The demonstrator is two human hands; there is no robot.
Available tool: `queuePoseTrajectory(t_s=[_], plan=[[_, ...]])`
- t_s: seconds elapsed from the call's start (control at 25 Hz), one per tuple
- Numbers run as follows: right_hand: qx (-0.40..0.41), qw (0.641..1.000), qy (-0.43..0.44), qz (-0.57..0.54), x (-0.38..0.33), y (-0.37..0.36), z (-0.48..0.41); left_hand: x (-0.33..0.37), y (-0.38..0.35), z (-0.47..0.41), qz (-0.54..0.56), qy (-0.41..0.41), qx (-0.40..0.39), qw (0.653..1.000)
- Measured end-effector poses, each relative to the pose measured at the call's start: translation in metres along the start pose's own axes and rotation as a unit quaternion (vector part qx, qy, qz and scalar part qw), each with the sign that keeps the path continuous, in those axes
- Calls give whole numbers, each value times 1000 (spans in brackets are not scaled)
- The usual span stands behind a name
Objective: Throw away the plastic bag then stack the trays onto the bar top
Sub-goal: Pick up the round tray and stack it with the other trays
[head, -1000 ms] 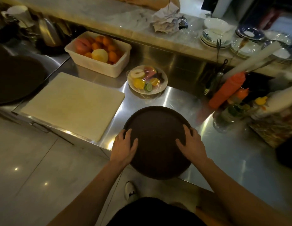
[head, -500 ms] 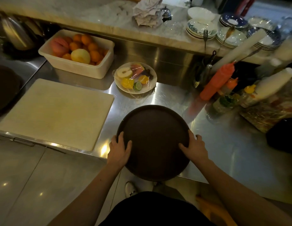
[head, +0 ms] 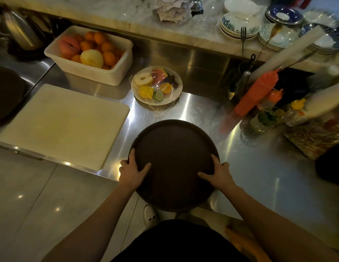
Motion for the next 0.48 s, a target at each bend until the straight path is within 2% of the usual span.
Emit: queuePoseTrajectory(t_s=[0.2, 0.48], plan=[[-10, 1000, 9, -20, 7, 2, -3, 2, 4, 5, 36, 8, 0, 999], [57, 993, 46, -98, 6, 19, -6, 9, 13, 14, 61, 40, 65, 995]])
Point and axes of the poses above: each hand's wrist, its own z-axis away from the middle knuckle, its own y-axis out of the back of the hand, x = y × z, the point moved 8 cm from there along -z, towards the middle knuckle
